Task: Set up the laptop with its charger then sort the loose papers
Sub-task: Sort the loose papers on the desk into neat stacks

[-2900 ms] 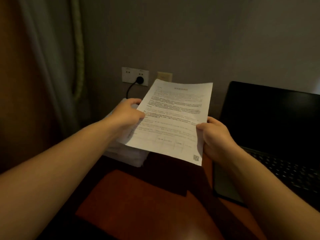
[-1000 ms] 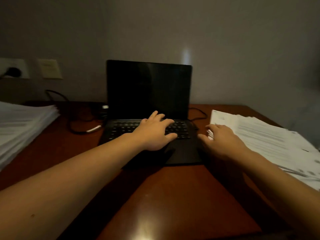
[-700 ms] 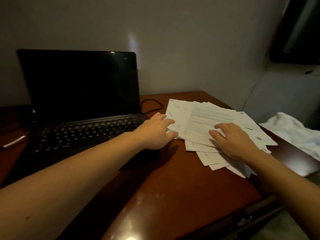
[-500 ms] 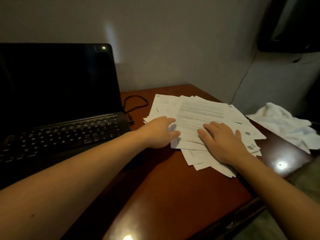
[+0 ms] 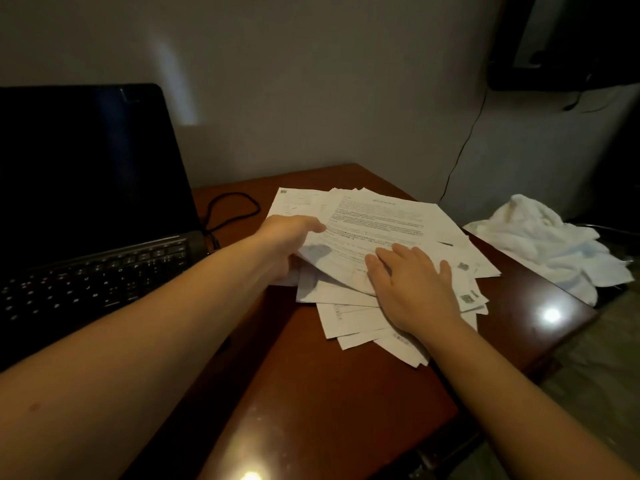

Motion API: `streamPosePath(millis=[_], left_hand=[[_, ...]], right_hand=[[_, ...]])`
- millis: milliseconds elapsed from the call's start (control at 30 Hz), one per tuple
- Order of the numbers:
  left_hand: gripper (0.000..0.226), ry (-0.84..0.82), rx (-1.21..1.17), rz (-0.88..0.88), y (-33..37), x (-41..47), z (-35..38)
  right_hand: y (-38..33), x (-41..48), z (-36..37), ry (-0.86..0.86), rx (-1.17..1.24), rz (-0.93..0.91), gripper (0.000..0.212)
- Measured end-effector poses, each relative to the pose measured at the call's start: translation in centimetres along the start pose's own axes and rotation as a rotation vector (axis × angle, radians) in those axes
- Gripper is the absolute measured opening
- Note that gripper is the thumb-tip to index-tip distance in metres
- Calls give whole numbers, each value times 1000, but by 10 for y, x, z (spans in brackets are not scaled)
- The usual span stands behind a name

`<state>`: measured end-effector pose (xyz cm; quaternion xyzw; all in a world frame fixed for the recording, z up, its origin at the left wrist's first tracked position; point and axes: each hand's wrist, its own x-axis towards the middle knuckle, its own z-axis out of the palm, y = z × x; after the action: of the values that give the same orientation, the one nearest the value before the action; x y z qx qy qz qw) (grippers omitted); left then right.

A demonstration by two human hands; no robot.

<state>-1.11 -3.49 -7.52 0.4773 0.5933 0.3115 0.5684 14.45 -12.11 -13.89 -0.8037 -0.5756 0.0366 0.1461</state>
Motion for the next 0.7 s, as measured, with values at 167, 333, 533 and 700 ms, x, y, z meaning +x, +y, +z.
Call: streamPosePath(millis=[167, 333, 533, 700], left_hand=[[28, 33, 165, 80, 6, 7, 16], [24, 28, 132, 59, 17, 14, 23], [14, -43, 76, -19, 25, 28, 12], [22, -284, 135, -96, 13, 33, -3]], right_hand=[[1, -1, 0, 19, 0, 9, 56], [2, -2, 1, 23, -18, -14, 53], [0, -2, 1, 23, -5, 27, 58], [-1, -3, -2, 36, 13, 25, 59]])
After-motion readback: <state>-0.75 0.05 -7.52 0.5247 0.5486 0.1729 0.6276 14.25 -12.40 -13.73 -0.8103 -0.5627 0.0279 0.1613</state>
